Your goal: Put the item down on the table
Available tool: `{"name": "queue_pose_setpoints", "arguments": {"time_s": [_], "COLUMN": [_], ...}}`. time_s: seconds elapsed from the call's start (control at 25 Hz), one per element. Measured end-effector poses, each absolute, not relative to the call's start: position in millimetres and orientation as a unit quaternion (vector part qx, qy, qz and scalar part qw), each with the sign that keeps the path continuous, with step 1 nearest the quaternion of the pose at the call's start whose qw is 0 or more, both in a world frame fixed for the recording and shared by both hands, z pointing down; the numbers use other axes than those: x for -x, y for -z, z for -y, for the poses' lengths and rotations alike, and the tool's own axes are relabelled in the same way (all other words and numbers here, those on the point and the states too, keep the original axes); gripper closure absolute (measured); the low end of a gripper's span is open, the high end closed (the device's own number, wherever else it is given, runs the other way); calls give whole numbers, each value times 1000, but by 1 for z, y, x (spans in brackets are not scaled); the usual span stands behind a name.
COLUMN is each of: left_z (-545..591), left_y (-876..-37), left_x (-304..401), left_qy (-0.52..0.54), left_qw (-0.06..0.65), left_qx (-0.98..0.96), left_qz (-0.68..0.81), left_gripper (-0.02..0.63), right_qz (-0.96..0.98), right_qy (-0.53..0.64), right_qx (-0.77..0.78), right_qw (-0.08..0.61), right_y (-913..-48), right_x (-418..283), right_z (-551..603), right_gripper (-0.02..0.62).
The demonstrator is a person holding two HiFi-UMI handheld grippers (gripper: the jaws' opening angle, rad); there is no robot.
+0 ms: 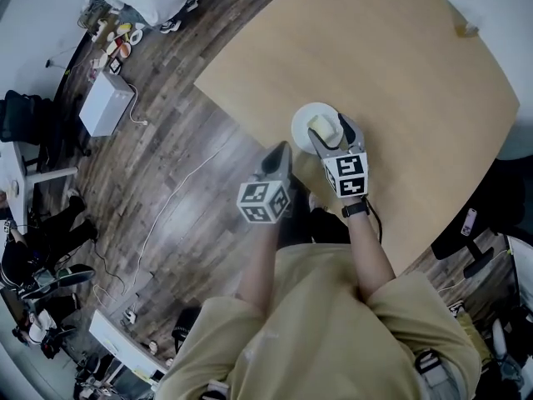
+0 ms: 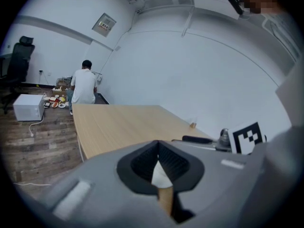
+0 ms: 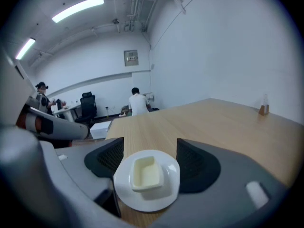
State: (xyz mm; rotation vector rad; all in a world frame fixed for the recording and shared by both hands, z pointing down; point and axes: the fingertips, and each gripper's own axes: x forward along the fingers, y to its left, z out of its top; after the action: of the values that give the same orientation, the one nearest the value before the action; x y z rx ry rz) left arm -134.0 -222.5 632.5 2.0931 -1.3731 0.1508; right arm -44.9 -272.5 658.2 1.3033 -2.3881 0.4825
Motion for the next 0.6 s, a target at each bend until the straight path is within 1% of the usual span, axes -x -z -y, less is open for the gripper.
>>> {"name": "queue_pose_setpoints", "arguments": {"time_s": [0.12,0.16,0.24,0.32,0.48,0.56,0.6], "left_z": [224,226,228,227,221,215,211], "left_y": [-595,-581,-550,-517,-457,-433,-422], "left_x": [133,132,129,125,117,111,109], "left_qy": [-40,-35,-25,-11,14,20,21], "left_qw": [285,274,248,217,159,128,113], "left_qx": [-803,-807,-816,-823,-834,-840,-843], "left_qz": [522,522,522,525,529,526,526], "left_gripper": [603,603,603,603,603,603,604], "right_qz": [853,855,858,861,868,869,871], "right_qy": [-157,-145,-122,-101,-67,-59,-55], "right_qx": [-477,-480,-487,-490,-489,-490,-488], "right_qw": [142,133,111,89,55,34,22], "right_y": [-609,-590,-553,-518,-464,-444,-435], "right_x": [37,35,27,18,4,0,-1], "right_z": [274,274,275,271,256,246,241], "right_gripper": [247,266,325,348,471,567,591]}}
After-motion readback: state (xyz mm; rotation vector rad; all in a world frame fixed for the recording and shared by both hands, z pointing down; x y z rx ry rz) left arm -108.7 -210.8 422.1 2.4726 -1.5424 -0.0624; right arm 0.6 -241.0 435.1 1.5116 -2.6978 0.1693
